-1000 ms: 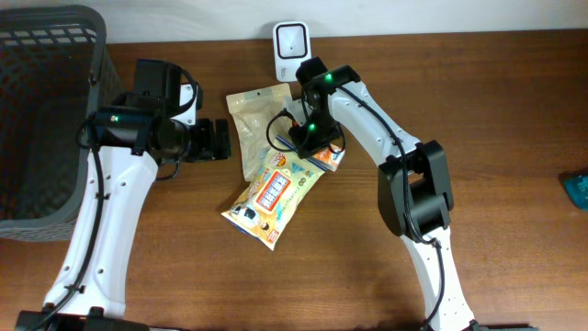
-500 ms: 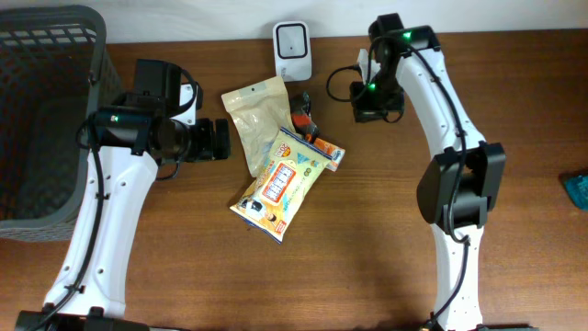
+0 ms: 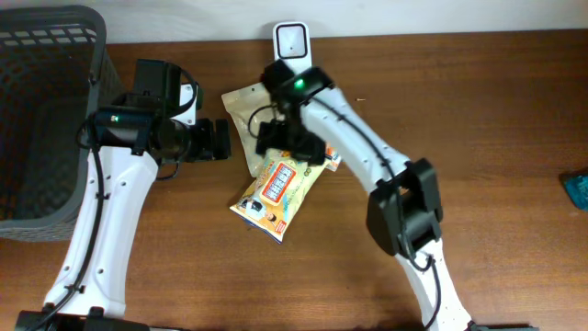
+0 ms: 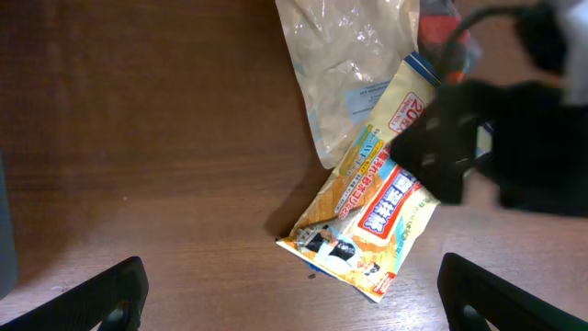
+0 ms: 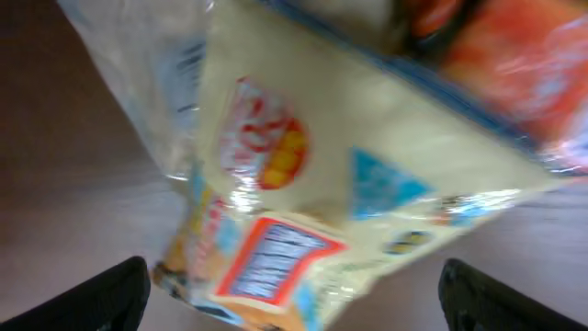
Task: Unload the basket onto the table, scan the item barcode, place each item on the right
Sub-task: 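Lift the wet-wipe pack and hold it toward the scanner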
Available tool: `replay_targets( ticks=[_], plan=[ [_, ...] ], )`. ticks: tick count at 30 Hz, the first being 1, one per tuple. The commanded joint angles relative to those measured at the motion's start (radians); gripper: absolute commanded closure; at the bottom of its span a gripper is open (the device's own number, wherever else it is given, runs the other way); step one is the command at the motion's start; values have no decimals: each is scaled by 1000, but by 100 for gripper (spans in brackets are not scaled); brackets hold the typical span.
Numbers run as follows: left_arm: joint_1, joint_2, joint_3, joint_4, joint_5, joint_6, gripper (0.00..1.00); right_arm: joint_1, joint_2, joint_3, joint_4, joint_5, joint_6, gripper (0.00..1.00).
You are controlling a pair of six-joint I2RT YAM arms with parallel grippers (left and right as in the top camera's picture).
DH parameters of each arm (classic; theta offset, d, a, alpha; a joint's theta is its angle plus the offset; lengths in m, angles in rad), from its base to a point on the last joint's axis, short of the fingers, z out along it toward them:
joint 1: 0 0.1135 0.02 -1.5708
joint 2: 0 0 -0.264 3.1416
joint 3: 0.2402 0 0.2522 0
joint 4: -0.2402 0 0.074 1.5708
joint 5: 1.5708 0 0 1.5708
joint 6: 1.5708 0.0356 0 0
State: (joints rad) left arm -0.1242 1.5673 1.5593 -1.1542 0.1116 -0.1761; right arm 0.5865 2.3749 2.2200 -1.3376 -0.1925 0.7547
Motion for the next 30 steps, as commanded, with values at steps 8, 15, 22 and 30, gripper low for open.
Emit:
replay_targets(
  ticks=[8,15,22,30],
  plan=[
    [-2,2,-4,2,-7,13,1,93,-15,-216,150,138,388,2],
    [-2,2,-4,2,-7,13,1,93,-12,-247,159,202,380,38],
    [-2,2,-4,2,-7,13,1,88,-13,-236,138,277,296,96],
    [-2,2,-4,2,-7,13,1,35,-13,12,-11,255,-5,96]
  ],
)
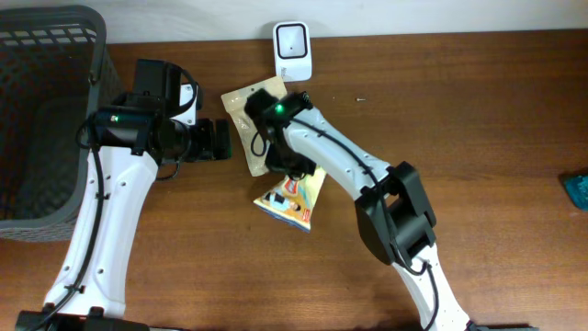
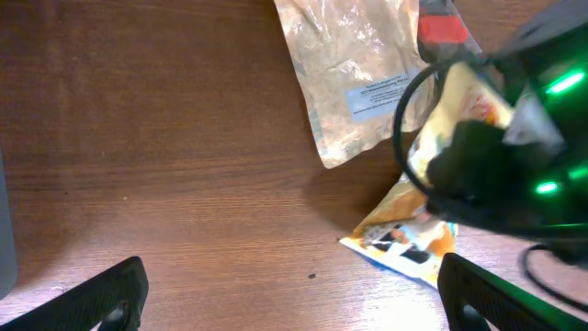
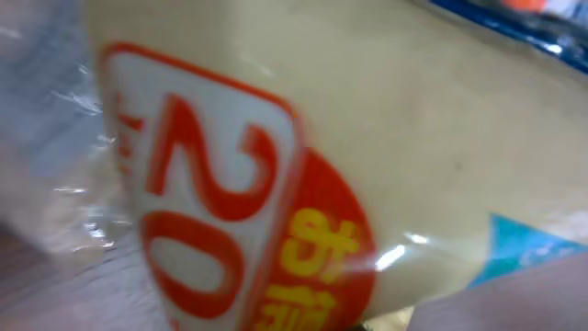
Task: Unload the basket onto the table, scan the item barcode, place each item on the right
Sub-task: 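Lift the wet-wipe pack and hold it toward the scanner, then carry the wet-wipe pack right and drop it at the edge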
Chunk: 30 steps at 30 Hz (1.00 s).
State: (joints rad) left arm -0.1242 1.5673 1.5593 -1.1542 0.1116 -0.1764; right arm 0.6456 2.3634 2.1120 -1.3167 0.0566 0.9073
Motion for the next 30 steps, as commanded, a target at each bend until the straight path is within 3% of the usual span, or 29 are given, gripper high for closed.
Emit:
replay_targets(
  ticks=[1,6,11,14,24,30],
  plan=[
    [-2,2,-4,2,-7,13,1,-28,-1,156,-45,2,-200,96],
    [-2,2,-4,2,-7,13,1,-82,-1,373,-32,69,-401,96],
    [-2,2,-4,2,-7,13,1,-136,0,356,327,113,-583,96],
    [-2,2,-4,2,-7,13,1,-138,2,332,500,129,-589,96],
    [-2,2,-4,2,-7,13,1,-180,146,330,840,192,-589,96],
    [-2,2,-4,2,-7,13,1,-214,150,330,868,191,-589,96]
  ],
)
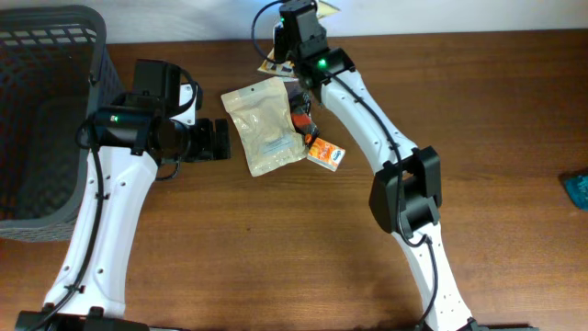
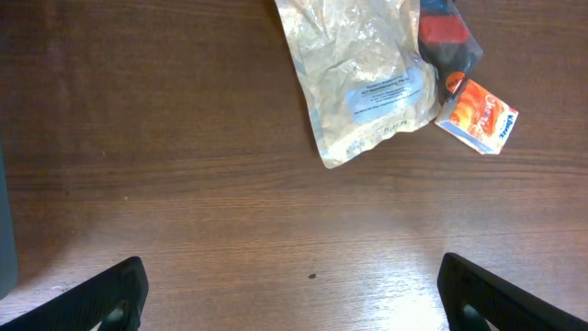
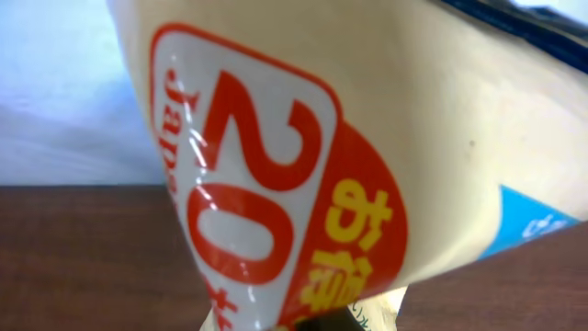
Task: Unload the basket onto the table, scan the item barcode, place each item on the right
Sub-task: 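Carry the wet-wipe pack right and drop it at the edge, then return the right gripper and grasp the dark hex-wrench packet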
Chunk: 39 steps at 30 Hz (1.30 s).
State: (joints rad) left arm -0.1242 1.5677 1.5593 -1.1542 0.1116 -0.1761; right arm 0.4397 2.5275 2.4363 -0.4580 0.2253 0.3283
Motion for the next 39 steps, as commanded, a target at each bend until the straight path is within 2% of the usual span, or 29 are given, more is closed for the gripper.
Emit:
replay_targets(
  ticks=[1,6,10,14,19,22,27,33,34,36,39],
  plan=[
    [-2,2,-4,2,-7,13,1,-10,-14,6,10,23,-10,95],
    [-2,2,-4,2,-7,13,1,-38,-34,6,1,23,-3,96],
    [-2,2,-4,2,-7,13,1,-135,-142,6,-88,19,160,96],
    [-2,2,-4,2,-7,13,1,-324,-231,6,-274,19,190,96],
    [-2,2,-4,2,-7,13,1,-605,-230,6,-538,20,288,96],
    [-2,2,-4,2,-7,13,1,-752,-230,6,-630,19,317,96],
    [-2,2,-4,2,-7,13,1,-956,-188,2,-692,20,317,96],
    [-2,2,-4,2,-7,13,1,-1079,-70,1,-674,19,316,96],
    [-2,2,-4,2,-7,13,1,-1096,-53,1,-663,18,313,89],
    [-2,2,-4,2,-7,13,1,-1106,-50,1,-664,20,312,65],
    [-2,2,-4,2,-7,13,1,-1126,-74,2,-681,19,288,37]
  ],
)
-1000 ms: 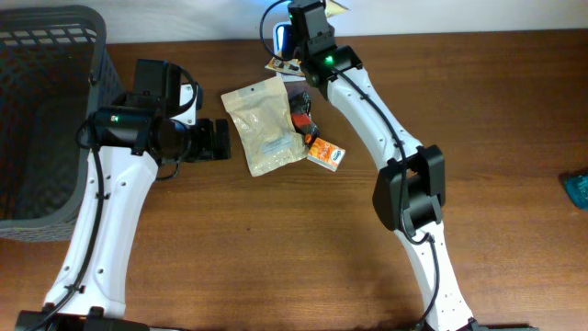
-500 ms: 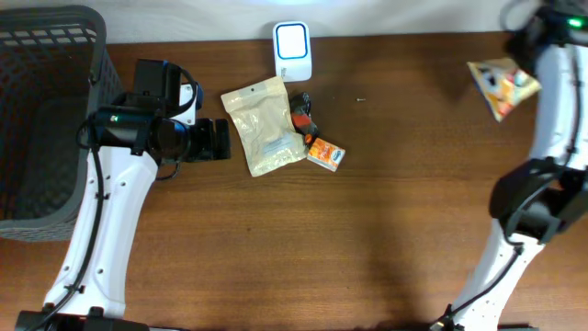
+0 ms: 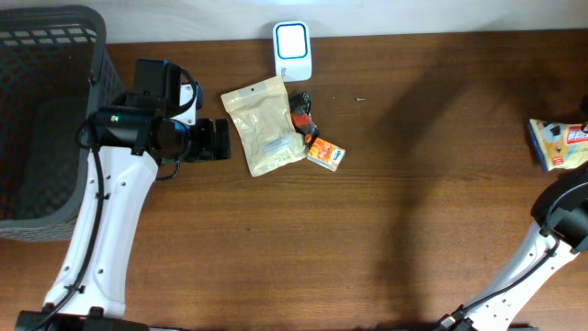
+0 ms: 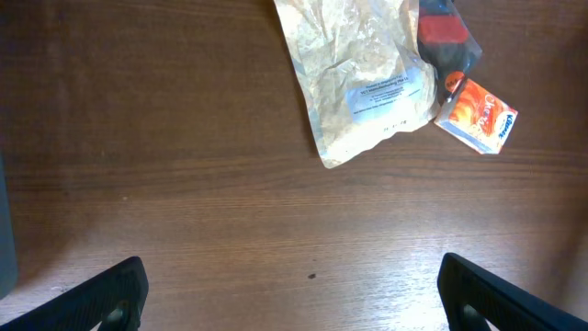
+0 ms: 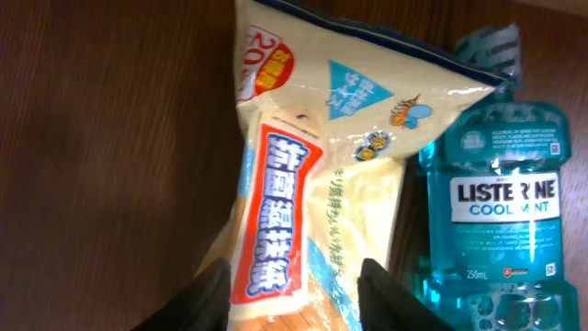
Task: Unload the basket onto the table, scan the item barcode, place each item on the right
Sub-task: 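Return the right gripper and grasp the dark hex-wrench packet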
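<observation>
The snack bag (image 5: pixel 312 165), pale yellow with a red label, lies flat at the table's far right edge (image 3: pixel 559 144), beside a blue mouthwash bottle (image 5: pixel 501 202). My right gripper (image 5: pixel 296 274) is open, one finger on either side of the bag's near end; the overhead view shows only part of that arm. The white barcode scanner (image 3: pixel 292 39) stands at the back centre. My left gripper (image 3: pixel 216 140) hovers open over bare wood (image 4: pixel 292 290), left of the other items, holding nothing.
A beige pouch (image 3: pixel 266 127) (image 4: pixel 354 78), a red and black item (image 3: pixel 299 112) (image 4: pixel 444 37) and a small orange box (image 3: pixel 325 154) (image 4: pixel 476 115) lie in front of the scanner. A dark mesh basket (image 3: pixel 46 119) fills the far left.
My right gripper held the snack bag up at the scanner. Now the bag lies at the far right beside the mouthwash bottle, with the fingers apart around it. The left arm has not moved.
My right gripper was open over the snack bag lying beside the pouch at mid-table. Then it was shut on the bag there. After that it held the bag up at the scanner. Now the bag rests at the right edge, let go.
</observation>
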Available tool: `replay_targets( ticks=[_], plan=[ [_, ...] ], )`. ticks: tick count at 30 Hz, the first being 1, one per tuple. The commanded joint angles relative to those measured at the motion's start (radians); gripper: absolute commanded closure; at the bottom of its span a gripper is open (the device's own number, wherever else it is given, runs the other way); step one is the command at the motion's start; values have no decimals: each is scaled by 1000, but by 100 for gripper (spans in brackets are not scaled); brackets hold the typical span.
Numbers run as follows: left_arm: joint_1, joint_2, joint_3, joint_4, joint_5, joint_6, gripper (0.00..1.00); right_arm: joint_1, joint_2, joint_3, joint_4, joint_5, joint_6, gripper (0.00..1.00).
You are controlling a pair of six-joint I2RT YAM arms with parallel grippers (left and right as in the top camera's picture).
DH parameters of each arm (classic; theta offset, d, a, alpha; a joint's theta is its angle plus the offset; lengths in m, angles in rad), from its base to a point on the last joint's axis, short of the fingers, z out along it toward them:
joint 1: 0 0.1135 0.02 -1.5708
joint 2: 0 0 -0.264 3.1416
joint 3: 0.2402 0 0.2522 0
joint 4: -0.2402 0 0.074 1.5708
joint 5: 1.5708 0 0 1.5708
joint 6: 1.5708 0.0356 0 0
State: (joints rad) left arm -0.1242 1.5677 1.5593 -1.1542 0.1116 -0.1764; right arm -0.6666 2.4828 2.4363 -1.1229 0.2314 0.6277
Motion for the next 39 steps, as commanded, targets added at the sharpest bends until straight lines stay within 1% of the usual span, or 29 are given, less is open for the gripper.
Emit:
replay_targets(
  ticks=[1,2,4,5,7,9,10,11,12,14,15,17,19,20,21,23,25,26,28,29,30,32,35,36,37,39],
  plan=[
    [-2,2,-4,2,-7,13,1,-23,-43,3,-29,13,-14,33],
    [-2,2,-4,2,-7,13,1,-26,-65,5,-43,12,-14,29],
    [-2,2,-4,2,-7,13,1,-26,-129,5,-56,-42,-34,25],
    [-2,2,-4,2,-7,13,1,-24,-177,5,-58,-127,-80,20],
    [-2,2,-4,2,-7,13,1,-13,-239,5,-67,-332,-171,19],
    [-2,2,-4,2,-7,13,1,16,-269,5,-72,-603,-314,19],
    [-2,2,-4,2,-7,13,1,42,-270,5,-90,-752,-413,18],
    [-2,2,-4,2,-7,13,1,91,-267,4,-141,-877,-556,16],
    [-2,2,-4,2,-7,13,1,147,-266,3,-198,-903,-666,16],
    [-2,2,-4,2,-7,13,1,282,-264,3,-314,-889,-866,16],
    [-2,2,-4,2,-7,13,1,335,-264,3,-342,-866,-901,16],
    [-2,2,-4,2,-7,13,1,491,-264,3,-364,-770,-916,16],
    [-2,2,-4,2,-7,13,1,611,-264,3,-351,-704,-916,16],
    [-2,2,-4,2,-7,13,1,677,-262,3,-333,-662,-916,1],
    [-2,2,-4,2,-7,13,1,743,-253,3,-315,-628,-915,2],
    [-2,2,-4,2,-7,13,1,829,-233,2,-312,-582,-916,1],
    [-2,2,-4,2,-7,13,1,907,-196,1,-333,-467,-916,1],
    [-2,2,-4,2,-7,13,1,937,-169,1,-345,-436,-916,8],
    [-2,2,-4,2,-7,13,1,972,-129,-1,-359,-436,-916,14],
    [-2,2,-4,2,-7,13,1,985,-106,-5,-364,-436,-916,19],
    [-2,2,-4,2,-7,13,1,989,-96,-12,-366,-436,-916,22],
    [-2,2,-4,2,-7,13,1,989,-84,-42,-358,-436,-916,22],
    [-2,2,-4,2,-7,13,1,989,-84,-136,-218,-438,-841,23],
    [-2,2,-4,2,-7,13,1,989,-84,-157,-155,-438,-795,27],
    [-2,2,-4,2,-7,13,1,990,-83,-182,-82,-437,-754,27],
    [-2,2,-4,2,-7,13,1,996,-83,-233,57,-437,-657,34]
  ],
)
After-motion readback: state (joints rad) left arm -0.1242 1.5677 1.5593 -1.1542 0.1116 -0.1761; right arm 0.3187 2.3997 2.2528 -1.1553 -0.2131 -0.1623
